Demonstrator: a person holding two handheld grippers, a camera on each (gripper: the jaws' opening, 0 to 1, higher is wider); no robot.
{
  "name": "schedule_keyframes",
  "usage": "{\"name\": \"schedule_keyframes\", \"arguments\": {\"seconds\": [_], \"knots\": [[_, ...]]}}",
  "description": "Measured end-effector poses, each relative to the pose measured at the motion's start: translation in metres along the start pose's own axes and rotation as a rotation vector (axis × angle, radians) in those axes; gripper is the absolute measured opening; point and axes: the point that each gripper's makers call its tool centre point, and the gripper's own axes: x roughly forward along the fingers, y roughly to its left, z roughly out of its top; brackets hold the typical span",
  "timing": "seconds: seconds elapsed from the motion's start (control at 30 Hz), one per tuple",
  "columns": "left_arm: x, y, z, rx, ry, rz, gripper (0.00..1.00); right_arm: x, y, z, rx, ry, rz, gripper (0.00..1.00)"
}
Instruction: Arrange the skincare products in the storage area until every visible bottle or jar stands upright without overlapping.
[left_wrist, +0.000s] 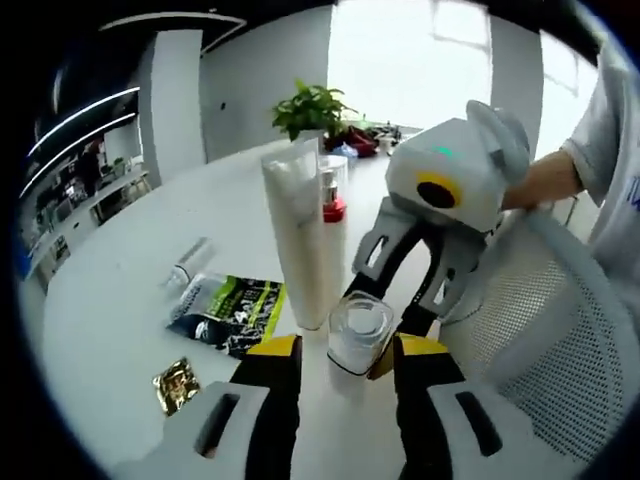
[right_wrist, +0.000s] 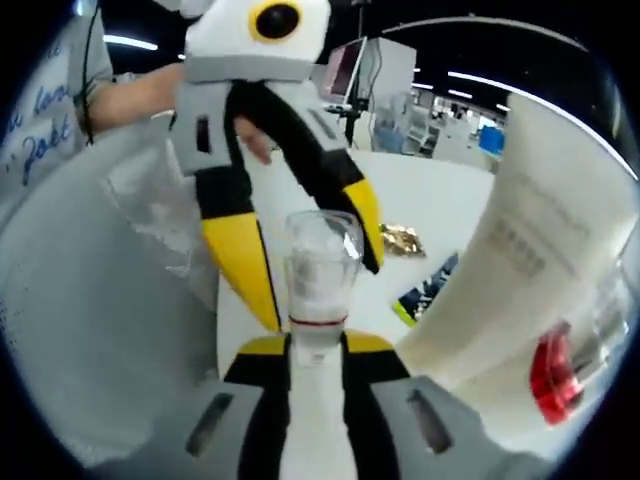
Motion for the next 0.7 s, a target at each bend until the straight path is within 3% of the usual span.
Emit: {"name": "schedule_keyframes", "arguments": {"seconds": [0.3, 0.53, 0.7], "knots": [[0.002, 0.000, -0.025, -0.003, 0.108, -0.022, 0.32, 0.000, 0.003, 0.001, -0.048, 0.007, 0.007, 0.19], [0.007, -0.002, -0.037, 0.007, 0.177, -0.042, 0.32, -0.002, -0.001, -0.002, -0.028, 0.022, 0.000, 0.19], [0.010, 0.002, -0.040, -0.001, 0.188, -0.032, 0.27, -0.007, -0.002, -0.003, 0.005, 0.038, -0.014, 0.19]]}}
